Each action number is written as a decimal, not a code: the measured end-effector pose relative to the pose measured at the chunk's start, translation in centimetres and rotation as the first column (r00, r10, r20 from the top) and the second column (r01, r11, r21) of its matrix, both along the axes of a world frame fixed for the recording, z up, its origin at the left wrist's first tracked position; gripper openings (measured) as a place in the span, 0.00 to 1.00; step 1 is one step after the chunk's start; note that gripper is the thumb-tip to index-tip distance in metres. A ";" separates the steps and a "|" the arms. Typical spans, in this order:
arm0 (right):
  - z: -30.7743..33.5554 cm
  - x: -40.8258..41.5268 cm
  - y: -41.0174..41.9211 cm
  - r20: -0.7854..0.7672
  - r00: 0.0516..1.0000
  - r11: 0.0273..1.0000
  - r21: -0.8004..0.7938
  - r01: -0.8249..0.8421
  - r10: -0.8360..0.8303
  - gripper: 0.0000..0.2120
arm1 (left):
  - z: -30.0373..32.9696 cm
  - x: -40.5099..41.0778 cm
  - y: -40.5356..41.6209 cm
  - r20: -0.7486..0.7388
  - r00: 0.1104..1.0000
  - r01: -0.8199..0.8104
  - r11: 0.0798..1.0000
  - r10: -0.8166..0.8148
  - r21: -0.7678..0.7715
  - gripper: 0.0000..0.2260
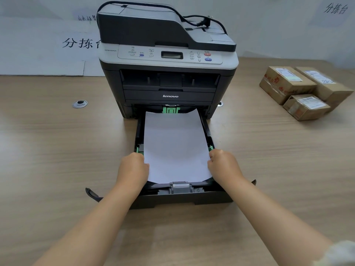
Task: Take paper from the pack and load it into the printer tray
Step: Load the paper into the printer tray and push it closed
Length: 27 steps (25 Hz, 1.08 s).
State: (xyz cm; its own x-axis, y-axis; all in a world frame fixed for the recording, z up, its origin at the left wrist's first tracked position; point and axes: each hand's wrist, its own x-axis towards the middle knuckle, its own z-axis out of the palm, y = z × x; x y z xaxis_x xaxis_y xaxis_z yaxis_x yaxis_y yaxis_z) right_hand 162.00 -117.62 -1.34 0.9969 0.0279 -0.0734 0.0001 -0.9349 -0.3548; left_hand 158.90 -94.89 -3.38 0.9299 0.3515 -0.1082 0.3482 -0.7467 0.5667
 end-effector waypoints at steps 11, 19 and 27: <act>1.8 -1.7 0.2 0.040 0.976 0.923 -0.336 -0.187 0.212 0.20 | 0.7 -0.2 0.3 -0.105 0.991 0.115 0.951 -0.089 0.285 0.17; 1.1 -1.8 -0.6 0.211 0.958 0.969 -0.194 -0.154 0.194 0.10 | 1.3 -1.3 0.7 0.078 0.995 0.046 0.968 -0.067 0.247 0.06; 0.9 -1.2 -1.0 -0.004 0.984 0.968 0.179 0.175 -0.177 0.15 | 1.6 -1.7 1.0 0.056 0.998 -0.015 0.987 0.006 0.159 0.10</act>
State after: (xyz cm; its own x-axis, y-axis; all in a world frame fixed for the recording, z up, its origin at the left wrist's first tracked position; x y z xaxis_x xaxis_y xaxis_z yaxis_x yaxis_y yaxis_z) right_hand 160.79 -118.57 -0.39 0.9881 -0.1364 -0.0707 -0.1533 -0.8425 -0.5165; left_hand 157.15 -93.87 -1.81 0.9289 0.3702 0.0013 0.3282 -0.8252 0.4598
